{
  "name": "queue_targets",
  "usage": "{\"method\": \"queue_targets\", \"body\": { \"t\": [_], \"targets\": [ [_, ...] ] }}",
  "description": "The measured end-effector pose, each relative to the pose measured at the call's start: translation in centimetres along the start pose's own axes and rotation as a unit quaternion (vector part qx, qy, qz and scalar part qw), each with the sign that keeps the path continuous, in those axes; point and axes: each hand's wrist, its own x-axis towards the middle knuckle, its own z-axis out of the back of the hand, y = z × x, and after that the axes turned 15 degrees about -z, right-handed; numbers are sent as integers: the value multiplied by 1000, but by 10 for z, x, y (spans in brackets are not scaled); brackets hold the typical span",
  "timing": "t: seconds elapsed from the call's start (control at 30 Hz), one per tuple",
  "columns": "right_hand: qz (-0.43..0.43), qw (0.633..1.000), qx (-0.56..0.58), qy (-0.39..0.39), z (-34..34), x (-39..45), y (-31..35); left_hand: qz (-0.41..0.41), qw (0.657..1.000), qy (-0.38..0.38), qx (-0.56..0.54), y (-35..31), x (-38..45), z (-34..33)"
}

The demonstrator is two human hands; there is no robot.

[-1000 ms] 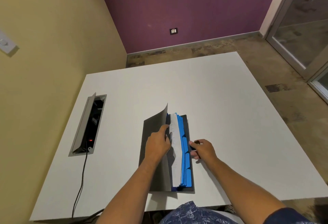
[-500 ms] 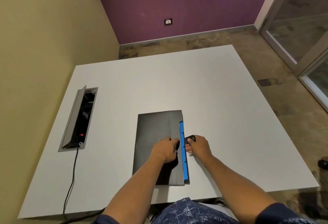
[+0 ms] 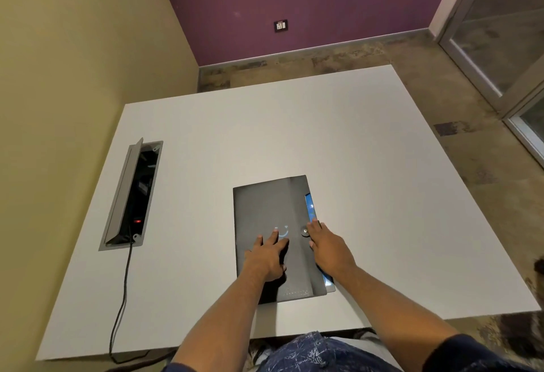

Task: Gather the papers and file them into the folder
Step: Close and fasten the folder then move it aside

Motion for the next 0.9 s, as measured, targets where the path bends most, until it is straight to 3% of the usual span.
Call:
{"method": "queue_targets", "body": {
  "t": [0.3, 0.57, 0.67, 0.9],
  "targets": [
    [68, 974, -218, -9, -12, -2, -11, -5, 1000, 13, -15, 6, 3, 0],
    [124, 917, -379, -12, -6, 5, -3, -1, 1000, 21, 11, 3, 1, 2],
    [130, 916, -380, 4, 1, 8, 5, -1, 999, 31, 16, 2, -1, 4],
    [114, 962, -245, 30, -4, -8, -11, -12, 999, 42, 33, 8, -6, 4]
  ]
}}
